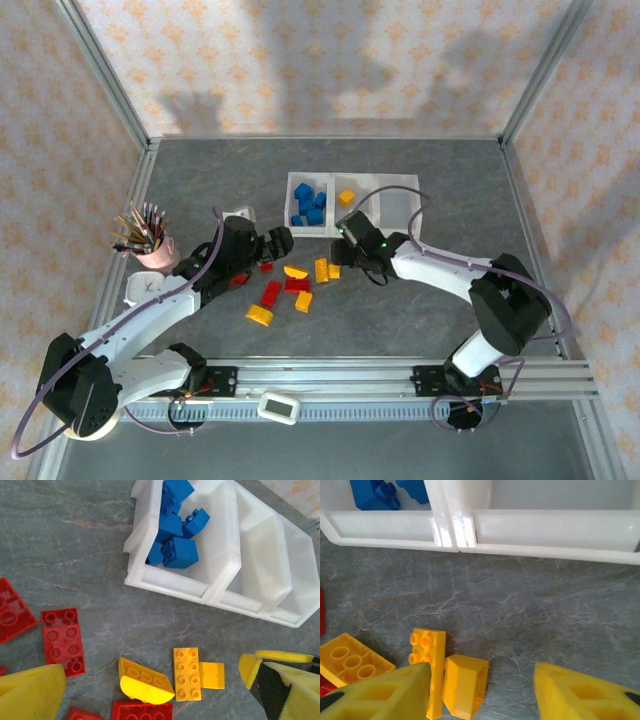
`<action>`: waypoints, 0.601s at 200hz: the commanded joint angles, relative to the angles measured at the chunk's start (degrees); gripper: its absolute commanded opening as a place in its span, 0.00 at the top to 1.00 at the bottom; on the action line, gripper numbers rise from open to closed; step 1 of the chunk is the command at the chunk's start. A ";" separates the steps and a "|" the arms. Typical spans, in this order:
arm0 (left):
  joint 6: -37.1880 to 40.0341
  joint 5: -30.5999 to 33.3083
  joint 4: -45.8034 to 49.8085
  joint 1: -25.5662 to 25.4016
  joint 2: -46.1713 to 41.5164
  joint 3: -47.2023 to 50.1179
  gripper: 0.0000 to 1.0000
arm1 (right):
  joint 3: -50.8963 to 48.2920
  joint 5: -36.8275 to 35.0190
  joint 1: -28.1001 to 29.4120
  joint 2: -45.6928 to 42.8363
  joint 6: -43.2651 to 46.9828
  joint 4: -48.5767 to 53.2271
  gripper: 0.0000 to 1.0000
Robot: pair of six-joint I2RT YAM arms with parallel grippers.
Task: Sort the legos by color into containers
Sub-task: Pick up the lego from the center of the table.
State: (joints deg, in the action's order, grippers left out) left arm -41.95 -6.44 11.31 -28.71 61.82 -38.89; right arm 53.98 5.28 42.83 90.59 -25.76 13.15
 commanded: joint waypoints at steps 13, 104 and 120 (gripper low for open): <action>-0.50 -1.21 1.00 0.26 -1.62 1.35 0.01 | -0.80 3.04 1.06 2.68 -3.86 -4.93 0.47; -0.59 -1.87 0.36 -0.34 -1.27 2.88 0.01 | -1.46 1.16 2.43 7.41 -4.81 -5.17 0.57; -0.52 -1.92 0.19 -0.39 -1.12 2.80 0.01 | -1.34 1.07 2.52 7.41 -4.63 -5.10 0.61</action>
State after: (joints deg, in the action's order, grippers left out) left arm -42.15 -7.57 11.33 -28.77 61.10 -36.18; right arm 52.80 7.92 44.97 97.27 -30.04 8.47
